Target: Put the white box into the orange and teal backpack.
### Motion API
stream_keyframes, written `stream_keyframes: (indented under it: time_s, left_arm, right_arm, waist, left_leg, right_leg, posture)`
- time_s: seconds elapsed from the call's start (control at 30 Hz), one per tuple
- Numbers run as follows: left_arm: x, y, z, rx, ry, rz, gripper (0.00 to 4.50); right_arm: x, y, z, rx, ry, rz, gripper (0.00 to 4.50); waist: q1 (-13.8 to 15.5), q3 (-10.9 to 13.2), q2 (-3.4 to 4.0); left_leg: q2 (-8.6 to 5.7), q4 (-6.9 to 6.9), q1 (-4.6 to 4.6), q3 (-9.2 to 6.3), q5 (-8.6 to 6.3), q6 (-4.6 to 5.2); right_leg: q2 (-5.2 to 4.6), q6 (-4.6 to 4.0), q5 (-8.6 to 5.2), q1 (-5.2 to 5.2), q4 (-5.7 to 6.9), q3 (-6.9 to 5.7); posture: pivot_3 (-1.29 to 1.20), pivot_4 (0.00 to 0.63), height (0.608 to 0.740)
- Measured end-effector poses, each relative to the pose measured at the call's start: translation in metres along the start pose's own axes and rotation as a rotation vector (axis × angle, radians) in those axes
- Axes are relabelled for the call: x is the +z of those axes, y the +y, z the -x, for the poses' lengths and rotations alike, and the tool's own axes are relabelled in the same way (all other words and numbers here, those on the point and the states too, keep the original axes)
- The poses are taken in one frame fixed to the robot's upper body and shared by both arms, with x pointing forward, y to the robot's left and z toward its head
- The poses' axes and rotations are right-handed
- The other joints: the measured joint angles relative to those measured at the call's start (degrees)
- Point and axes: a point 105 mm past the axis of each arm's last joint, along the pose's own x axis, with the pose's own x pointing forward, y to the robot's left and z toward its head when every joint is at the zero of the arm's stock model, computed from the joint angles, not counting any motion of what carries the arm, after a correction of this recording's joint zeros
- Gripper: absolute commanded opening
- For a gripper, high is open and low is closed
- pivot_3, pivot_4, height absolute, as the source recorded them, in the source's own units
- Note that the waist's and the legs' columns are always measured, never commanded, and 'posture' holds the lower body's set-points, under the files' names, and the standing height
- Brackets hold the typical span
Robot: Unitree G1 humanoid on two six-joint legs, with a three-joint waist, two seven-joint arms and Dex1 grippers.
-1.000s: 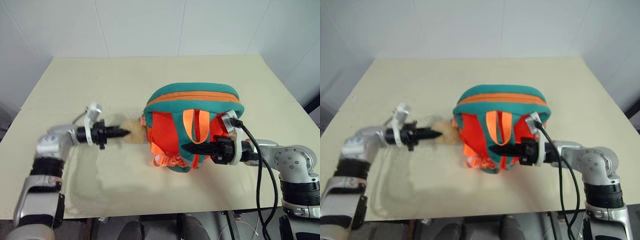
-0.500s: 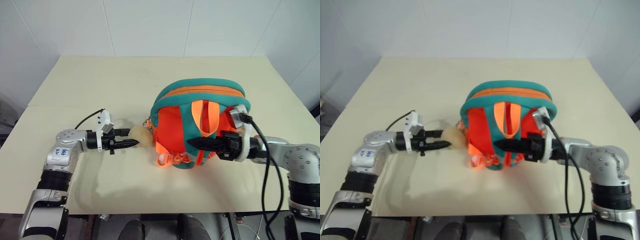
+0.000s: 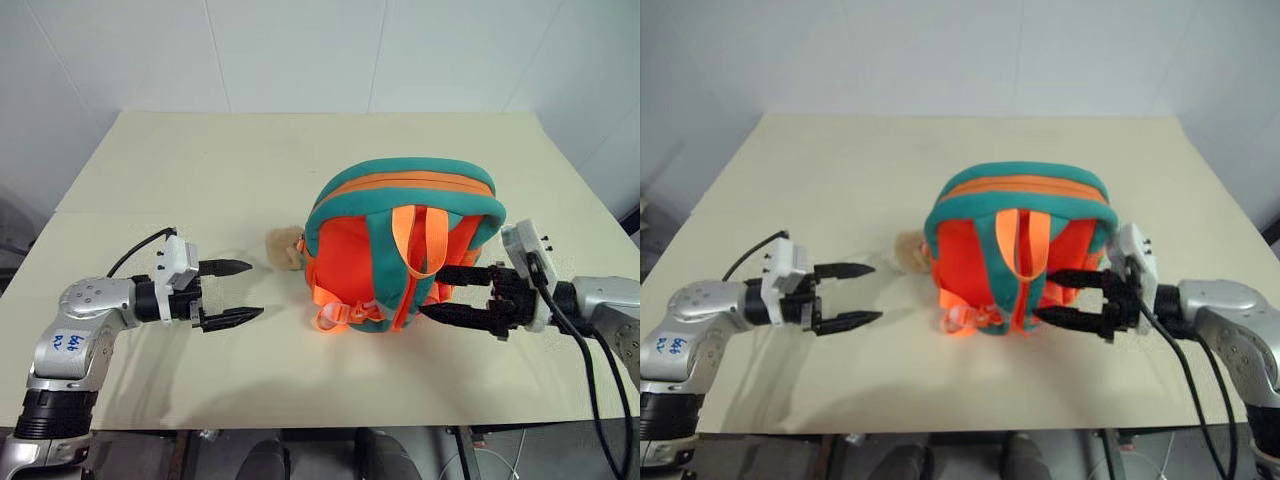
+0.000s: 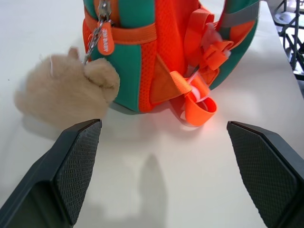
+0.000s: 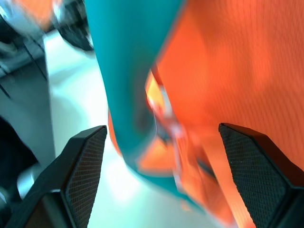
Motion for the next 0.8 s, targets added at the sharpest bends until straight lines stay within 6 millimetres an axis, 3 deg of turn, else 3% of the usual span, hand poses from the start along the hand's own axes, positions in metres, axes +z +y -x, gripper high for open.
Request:
stream_keyframes:
  time_s: [0.17, 0.43, 0.6, 0.8]
  left_arm:
    - [0.002, -0.001, -0.007, 0.026, -0.057, -0.071, 4.5]
    - [-0.009, -0.006, -0.003, 0.024, -0.043, -0.066, 4.5]
    - [-0.007, -0.02, -0.003, -0.007, -0.043, -0.089, 4.5]
    - [-0.005, -0.022, -0.003, 0.006, -0.047, -0.109, 4.5]
  right_arm:
    - [-0.011, -0.015, 0.015, -0.076, 0.012, 0.246, 4.49]
    - [-0.032, -0.04, 0.05, -0.218, 0.075, 0.27, 4.49]
    - [-0.025, -0.042, 0.049, -0.226, 0.062, 0.29, 4.49]
    - [-0.021, -0.044, 0.043, -0.208, 0.058, 0.302, 4.49]
  waist:
    - [-0.05, 0.0, 0.0]
    - [-0.39, 0.01, 0.01]
    - [-1.17, 0.01, 0.01]
    - [-1.37, 0.02, 0.03]
  left_leg:
    - [0.01, -0.01, 0.16, 0.12, 0.01, -0.02]
    - [0.05, -0.14, 0.59, 0.43, 0.0, -0.01]
    - [0.11, -0.13, 0.77, 0.48, 0.0, -0.01]
    - [0.12, -0.13, 1.02, 0.49, 0.0, -0.01]
  right_leg:
    - [0.01, -0.01, 0.01, 0.05, 0.05, 0.05]
    - [0.01, -0.04, -0.01, 0.28, 0.03, 0.26]
    - [0.01, -0.09, 0.03, 0.42, 0.02, 0.31]
    - [0.01, -0.11, 0.04, 0.71, -0.09, 0.31]
  posture:
    - [0.0, 0.15, 0.74]
    - [0.0, 0.15, 0.74]
    - [0.0, 0.15, 0.74]
    - [0.0, 0.15, 0.74]
